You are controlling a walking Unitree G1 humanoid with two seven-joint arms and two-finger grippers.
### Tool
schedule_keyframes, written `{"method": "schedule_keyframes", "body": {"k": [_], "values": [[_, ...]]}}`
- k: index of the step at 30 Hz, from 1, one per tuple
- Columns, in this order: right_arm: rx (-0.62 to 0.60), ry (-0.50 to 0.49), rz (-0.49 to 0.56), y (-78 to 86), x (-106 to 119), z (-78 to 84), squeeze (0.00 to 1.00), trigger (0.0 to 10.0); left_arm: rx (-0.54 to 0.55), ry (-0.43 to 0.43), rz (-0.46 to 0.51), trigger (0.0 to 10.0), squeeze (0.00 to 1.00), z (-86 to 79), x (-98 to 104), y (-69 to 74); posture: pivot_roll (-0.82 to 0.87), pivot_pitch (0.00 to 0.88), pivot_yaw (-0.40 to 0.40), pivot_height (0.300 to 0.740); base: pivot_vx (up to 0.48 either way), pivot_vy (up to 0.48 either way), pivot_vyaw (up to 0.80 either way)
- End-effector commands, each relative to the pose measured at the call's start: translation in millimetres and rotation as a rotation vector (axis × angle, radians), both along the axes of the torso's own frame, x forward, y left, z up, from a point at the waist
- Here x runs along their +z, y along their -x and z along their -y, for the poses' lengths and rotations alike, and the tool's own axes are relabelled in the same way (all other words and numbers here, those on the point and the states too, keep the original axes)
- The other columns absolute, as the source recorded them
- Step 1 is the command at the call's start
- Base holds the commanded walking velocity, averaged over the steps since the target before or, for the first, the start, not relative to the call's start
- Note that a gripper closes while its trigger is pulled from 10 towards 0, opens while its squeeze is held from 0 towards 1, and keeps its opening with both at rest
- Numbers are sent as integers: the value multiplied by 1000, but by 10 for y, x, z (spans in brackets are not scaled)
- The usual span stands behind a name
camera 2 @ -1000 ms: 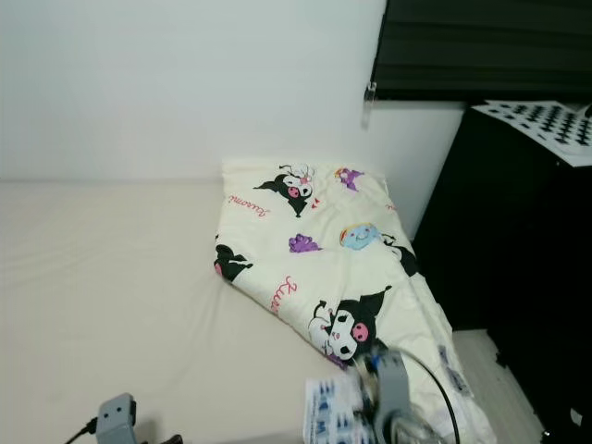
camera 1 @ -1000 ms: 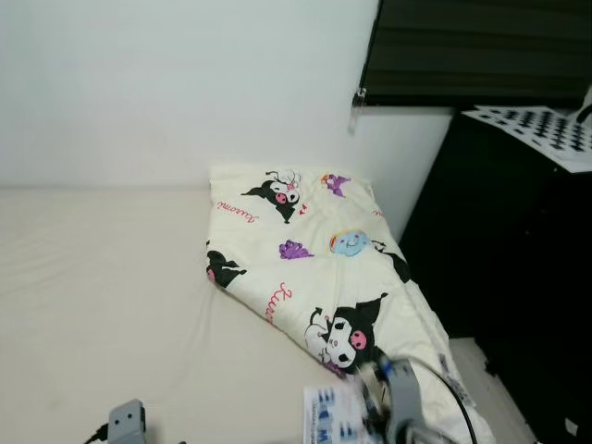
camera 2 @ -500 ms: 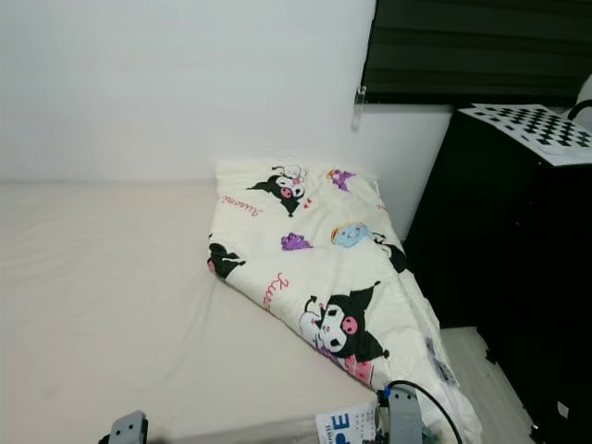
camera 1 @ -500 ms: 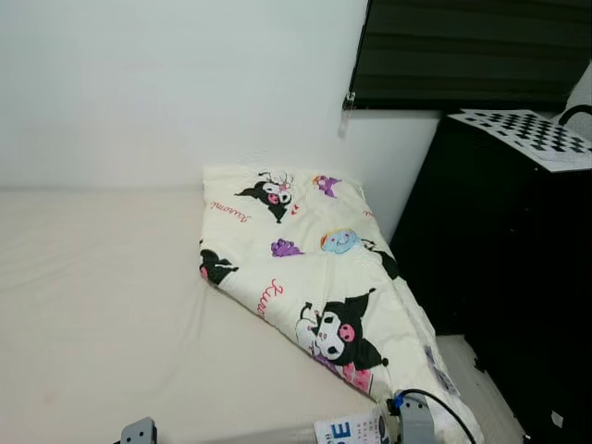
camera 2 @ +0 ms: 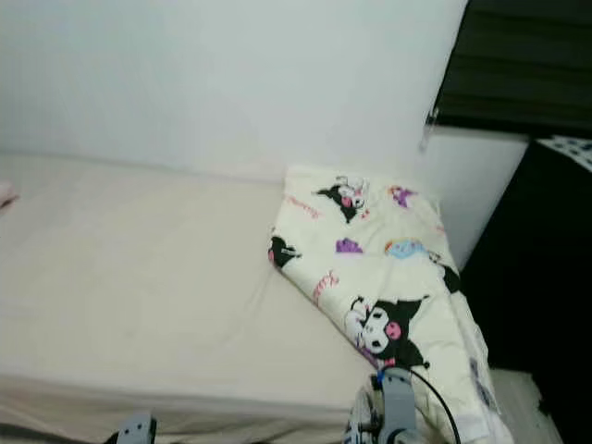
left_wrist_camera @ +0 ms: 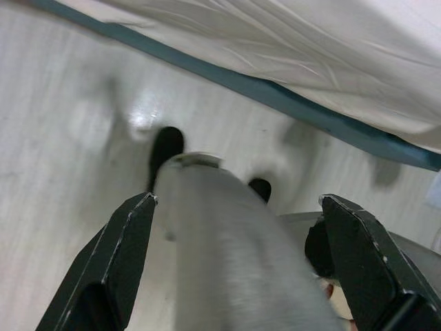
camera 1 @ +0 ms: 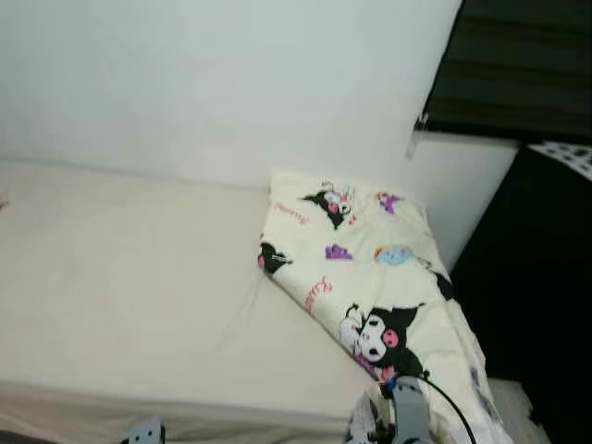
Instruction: Clean up the room
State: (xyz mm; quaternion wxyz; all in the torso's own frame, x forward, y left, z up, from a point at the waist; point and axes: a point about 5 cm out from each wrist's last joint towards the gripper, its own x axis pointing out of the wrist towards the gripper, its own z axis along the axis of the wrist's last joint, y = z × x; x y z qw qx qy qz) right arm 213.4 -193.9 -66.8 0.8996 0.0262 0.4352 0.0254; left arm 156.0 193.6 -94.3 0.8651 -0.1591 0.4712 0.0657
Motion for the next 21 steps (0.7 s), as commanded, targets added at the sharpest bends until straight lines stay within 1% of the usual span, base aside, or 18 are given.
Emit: {"method": "schedule_keyframes", "body": {"k": [1,8,9,10,11,12,15,16,18,19,21], "values": [[9,-3,79,-132,91,-4,0,10000,-18,-7,-7,10000,0,-2,-9,24,32,0,-99,740,0,0,519],[2,0,65,-103,73,11,0,10000,-28,-18,-5,10000,0,-21,-11,41,35,0,-100,740,0,0,524],[-6,8,38,-38,33,29,0,10000,-36,-21,-3,10000,0,-16,-9,35,36,0,-101,740,0,0,525],[-6,8,38,-38,33,29,0,10000,-36,-21,-3,10000,0,-16,-9,35,36,0,-101,740,0,0,525],[-28,12,-6,76,-33,57,0,10000,-48,-22,-2,10000,0,-4,-8,27,36,0,-102,740,0,0,544],[-28,12,-6,76,-33,57,0,10000,-48,-22,-2,10000,0,-4,-8,27,36,0,-102,740,0,0,544],[-53,8,-59,224,-111,81,0,10000,-60,-22,-1,10000,0,10,-7,21,36,0,-102,740,0,0,540],[-53,8,-59,224,-111,81,0,10000,-60,-22,-1,10000,0,10,-7,21,36,0,-102,740,0,0,538],[-75,1,-86,324,-158,93,0,10000,-57,-15,-8,10000,0,18,-12,29,36,0,-101,740,0,0,544],[-85,-1,-89,349,-169,99,0,10000,-55,-13,-15,10000,0,21,-17,37,35,0,-100,740,0,0,544],[-99,-7,-88,359,-173,102,0,10000,-59,-9,-22,10000,0,26,-22,46,33,0,-97,740,0,0,544]]}}
